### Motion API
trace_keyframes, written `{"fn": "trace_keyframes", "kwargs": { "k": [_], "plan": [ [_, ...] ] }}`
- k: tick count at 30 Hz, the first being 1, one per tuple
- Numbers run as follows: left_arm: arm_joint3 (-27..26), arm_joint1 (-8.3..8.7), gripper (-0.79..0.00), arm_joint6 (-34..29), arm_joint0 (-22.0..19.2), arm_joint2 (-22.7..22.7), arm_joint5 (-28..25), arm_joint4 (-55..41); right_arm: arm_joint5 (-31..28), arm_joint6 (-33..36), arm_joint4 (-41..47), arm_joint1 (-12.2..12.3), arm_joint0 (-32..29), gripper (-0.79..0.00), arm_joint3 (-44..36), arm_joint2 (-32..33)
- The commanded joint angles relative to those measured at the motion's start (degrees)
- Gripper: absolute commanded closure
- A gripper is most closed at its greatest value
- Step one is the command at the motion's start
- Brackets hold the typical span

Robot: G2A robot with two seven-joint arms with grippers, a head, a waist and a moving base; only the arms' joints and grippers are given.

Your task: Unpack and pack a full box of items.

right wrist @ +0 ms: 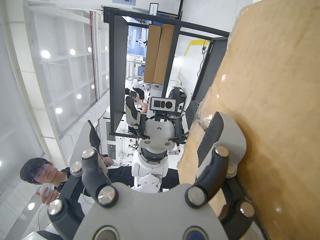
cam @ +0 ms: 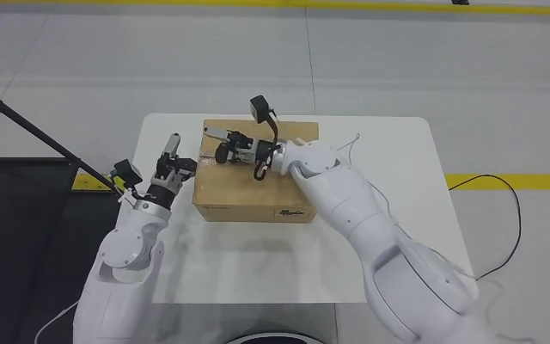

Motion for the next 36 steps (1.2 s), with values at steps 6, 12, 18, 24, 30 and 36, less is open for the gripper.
{"fn": "trace_keyframes", "kwargs": {
  "k": [6,12,18,24,30,36],
  "plan": [
    [0.7,0.08,-0.785,-0.1,-0.6,-0.2,0.1,0.0,-0.3,5.4,-1.0,1.5,1.3,-0.785,2.2,2.0],
    [1.1,0.12,-0.785,-0.2,-1.3,-0.2,0.3,0.0,-1.5,8.0,-2.3,3.7,2.0,-0.785,2.9,4.0],
    [1.3,0.26,-0.785,-0.4,-1.7,-1.0,0.5,-0.1,-2.4,11.3,-1.8,6.2,1.1,-0.785,1.4,6.7],
    [1.4,0.34,-0.785,-0.3,-1.7,-1.3,0.7,0.0,-1.9,12.9,-2.8,8.9,-0.7,-0.785,-1.3,9.3],
    [1.0,0.38,-0.785,-0.2,-1.5,-1.3,0.8,0.0,-1.1,12.8,-5.1,12.3,-2.9,-0.785,-4.9,12.4],
    [0.6,0.40,-0.785,-0.3,-1.3,-1.0,0.9,-0.1,0.3,12.5,-6.8,16.1,-7.1,-0.785,-12.2,16.9]
  ]
}}
